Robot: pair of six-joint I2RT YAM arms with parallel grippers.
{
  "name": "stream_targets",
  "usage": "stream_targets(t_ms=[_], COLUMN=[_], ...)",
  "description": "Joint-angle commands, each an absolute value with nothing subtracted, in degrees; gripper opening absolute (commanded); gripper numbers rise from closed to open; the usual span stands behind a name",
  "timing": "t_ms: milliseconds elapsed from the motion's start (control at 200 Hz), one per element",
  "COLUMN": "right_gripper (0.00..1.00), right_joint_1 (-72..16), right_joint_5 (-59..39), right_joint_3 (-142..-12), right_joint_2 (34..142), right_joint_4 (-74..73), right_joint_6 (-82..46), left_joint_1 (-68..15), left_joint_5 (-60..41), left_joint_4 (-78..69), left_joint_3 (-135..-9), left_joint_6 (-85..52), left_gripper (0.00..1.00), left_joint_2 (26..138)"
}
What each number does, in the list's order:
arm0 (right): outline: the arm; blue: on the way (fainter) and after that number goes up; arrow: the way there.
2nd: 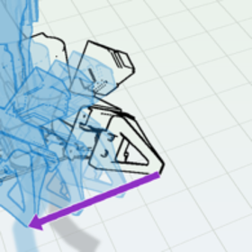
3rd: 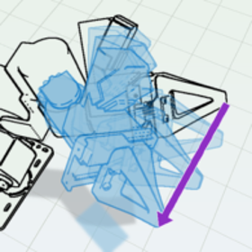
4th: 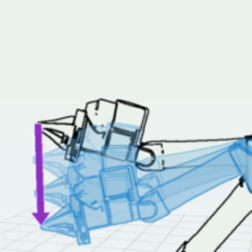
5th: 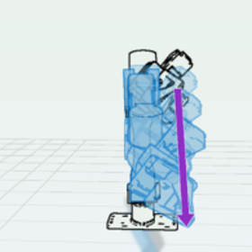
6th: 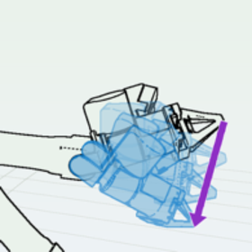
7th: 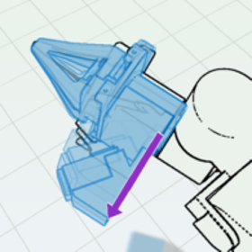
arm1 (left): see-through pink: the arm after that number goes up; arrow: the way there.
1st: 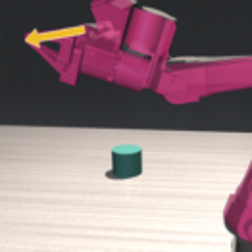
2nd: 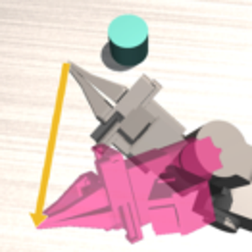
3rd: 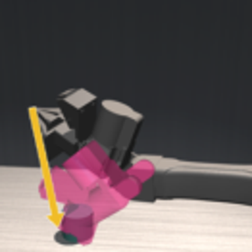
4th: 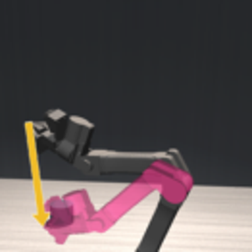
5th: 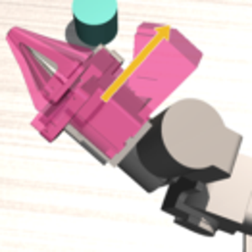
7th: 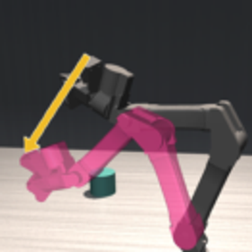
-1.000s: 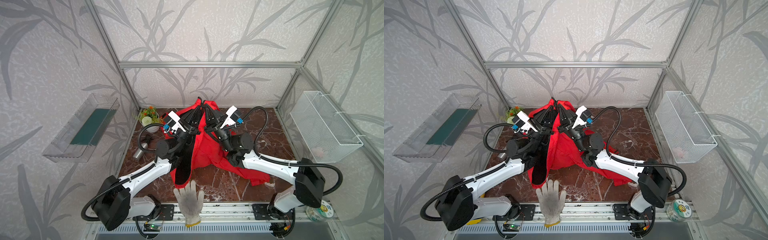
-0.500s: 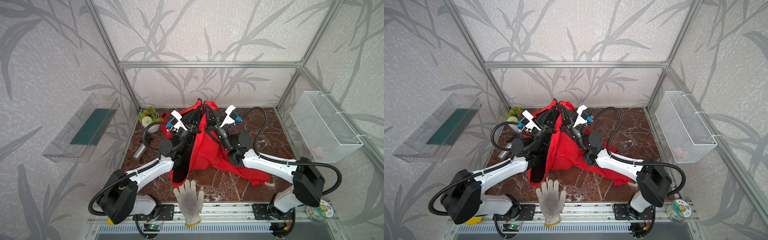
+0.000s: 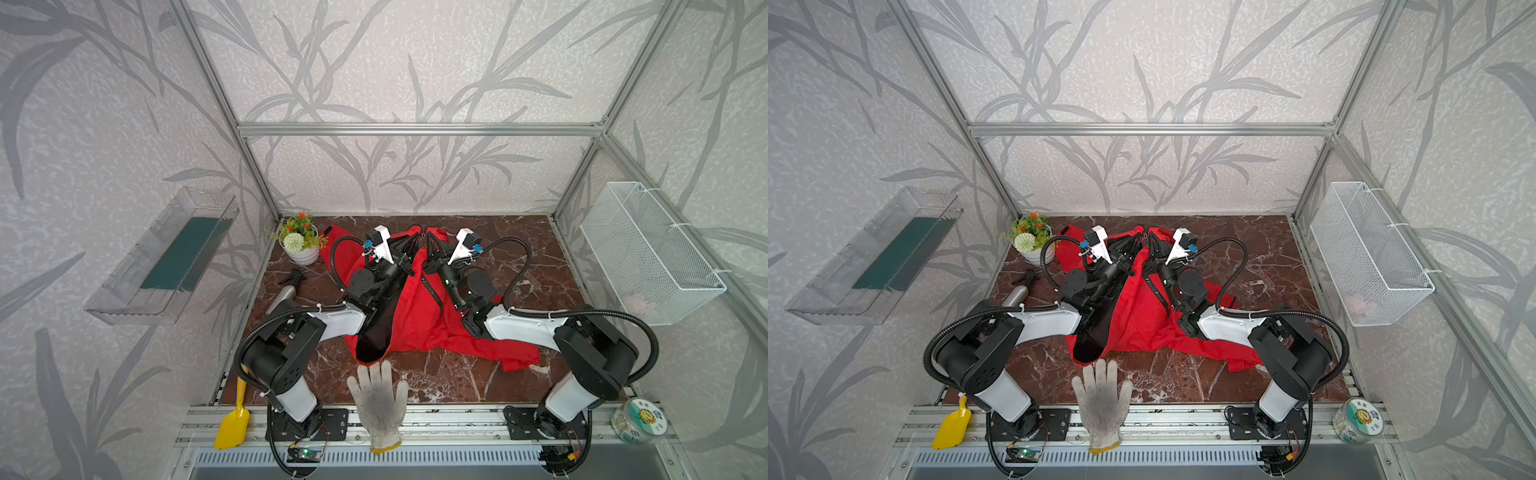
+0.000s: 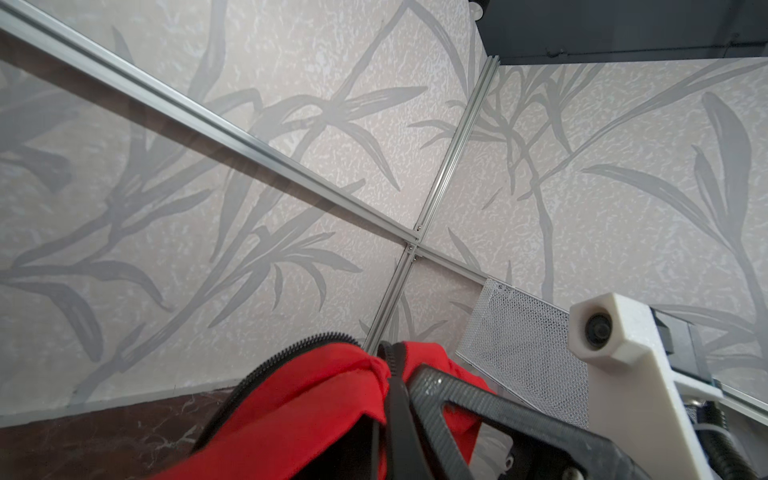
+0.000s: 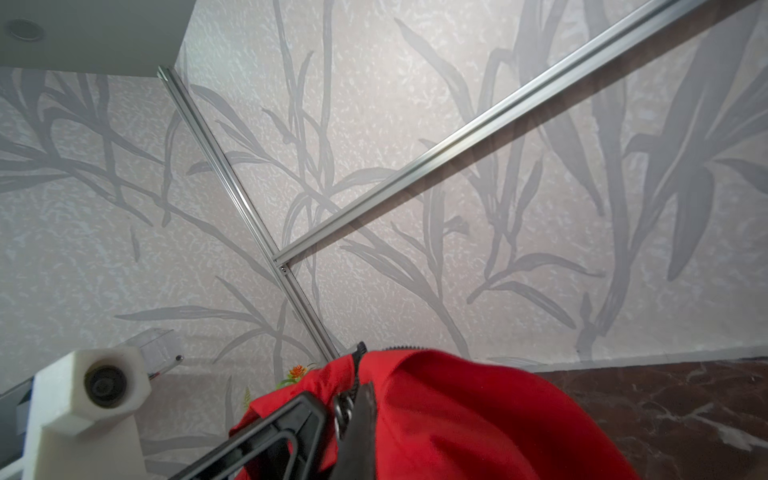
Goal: Zip up the jacket
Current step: 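Lower both grippers with the held zipper edges toward the table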
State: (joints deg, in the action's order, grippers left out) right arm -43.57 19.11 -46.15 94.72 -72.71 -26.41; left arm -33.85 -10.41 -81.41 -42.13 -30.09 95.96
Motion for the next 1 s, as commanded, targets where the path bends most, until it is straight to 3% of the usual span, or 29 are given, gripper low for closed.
stream_targets(t_ms=[0,425,625,830,995], right_gripper=[0.00,0.03,0.23,0.34,0.51], right_joint_1=[-40.8,-40.7,-41.7,-41.7,-41.9], right_joint_5=[26.0,23.6,20.8,21.2,21.5], right_joint_3=[-46.2,-42.2,-41.5,-40.2,-38.0], right_joint_2=[94.8,96.7,95.2,94.2,92.4], right_joint_4=[-80.6,-80.6,-80.5,-80.5,-80.5], right_joint_6=[-30.8,-38.7,-37.1,-38.1,-38.6], left_joint_1=[-34.0,-33.8,-33.7,-33.7,-33.7], left_joint_5=[-13.2,-13.3,-13.2,-12.8,-12.8], left_joint_4=[-81.1,-81.2,-81.1,-81.1,-81.1], left_joint_3=[-40.4,-40.6,-40.4,-40.1,-40.2], left_joint_6=[-32.9,-36.2,-37.4,-37.4,-37.8], left_gripper=[0.00,0.00,0.00,0.00,0.00], left_joint_2=[97.6,99.6,98.6,97.6,97.1])
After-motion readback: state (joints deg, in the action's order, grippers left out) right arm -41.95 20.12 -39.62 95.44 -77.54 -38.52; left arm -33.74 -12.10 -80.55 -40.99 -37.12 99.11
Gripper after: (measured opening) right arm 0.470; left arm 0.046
